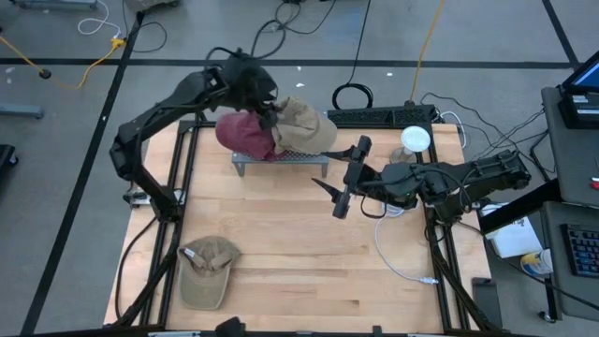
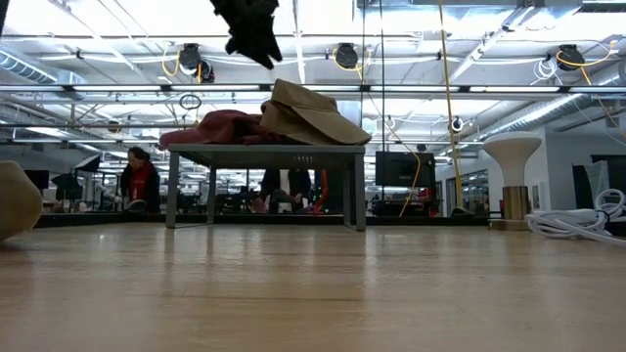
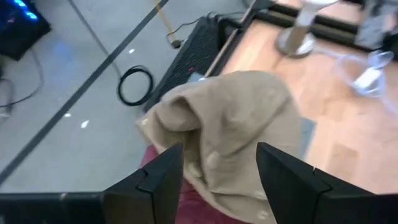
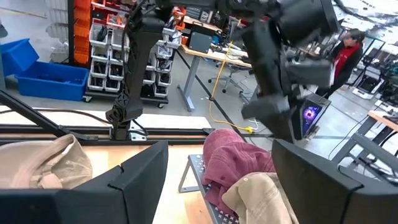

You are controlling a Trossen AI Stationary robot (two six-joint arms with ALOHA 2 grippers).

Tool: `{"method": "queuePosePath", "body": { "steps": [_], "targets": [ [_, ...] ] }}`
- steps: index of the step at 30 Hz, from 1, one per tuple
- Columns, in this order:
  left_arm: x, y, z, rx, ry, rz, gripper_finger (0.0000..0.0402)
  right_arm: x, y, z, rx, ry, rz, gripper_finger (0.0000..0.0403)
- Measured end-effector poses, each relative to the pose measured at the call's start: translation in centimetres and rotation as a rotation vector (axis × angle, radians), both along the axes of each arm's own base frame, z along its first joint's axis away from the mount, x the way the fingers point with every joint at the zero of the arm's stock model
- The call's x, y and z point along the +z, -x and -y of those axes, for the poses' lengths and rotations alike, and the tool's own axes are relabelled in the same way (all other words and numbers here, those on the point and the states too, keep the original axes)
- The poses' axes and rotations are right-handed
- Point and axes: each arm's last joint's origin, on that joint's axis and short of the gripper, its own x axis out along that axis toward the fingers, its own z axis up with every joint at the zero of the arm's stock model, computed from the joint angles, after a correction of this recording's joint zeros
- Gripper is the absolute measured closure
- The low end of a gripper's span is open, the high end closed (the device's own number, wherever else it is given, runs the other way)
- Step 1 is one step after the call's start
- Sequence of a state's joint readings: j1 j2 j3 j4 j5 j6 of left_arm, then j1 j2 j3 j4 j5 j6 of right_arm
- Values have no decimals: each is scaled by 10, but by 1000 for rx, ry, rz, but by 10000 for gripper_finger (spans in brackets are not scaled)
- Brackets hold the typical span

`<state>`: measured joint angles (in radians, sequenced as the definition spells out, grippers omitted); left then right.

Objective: Pick & Place hat
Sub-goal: Stack the light brown cap on the light brown caps on the shelf

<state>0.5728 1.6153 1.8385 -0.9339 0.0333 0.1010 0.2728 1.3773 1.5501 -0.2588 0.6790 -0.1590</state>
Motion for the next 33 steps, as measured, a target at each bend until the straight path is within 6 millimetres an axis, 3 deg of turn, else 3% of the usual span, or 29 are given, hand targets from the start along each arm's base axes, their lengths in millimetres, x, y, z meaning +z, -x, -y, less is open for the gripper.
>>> {"method": "queuePosePath", "body": {
  "steps": [17,25,30,33],
  "targets": [
    [44,68,47,9,128,105,192,0,-1,4,-18,-38,17,124],
    [37,96,73,253,462,24,192,0,-1,7,-30,-39,17,124],
    [27,105,87,379,607,-111,192,0,-2,12,-47,-39,18,124],
    [27,101,94,404,631,-100,192,0,-3,15,-55,-39,18,124]
  ]
}}
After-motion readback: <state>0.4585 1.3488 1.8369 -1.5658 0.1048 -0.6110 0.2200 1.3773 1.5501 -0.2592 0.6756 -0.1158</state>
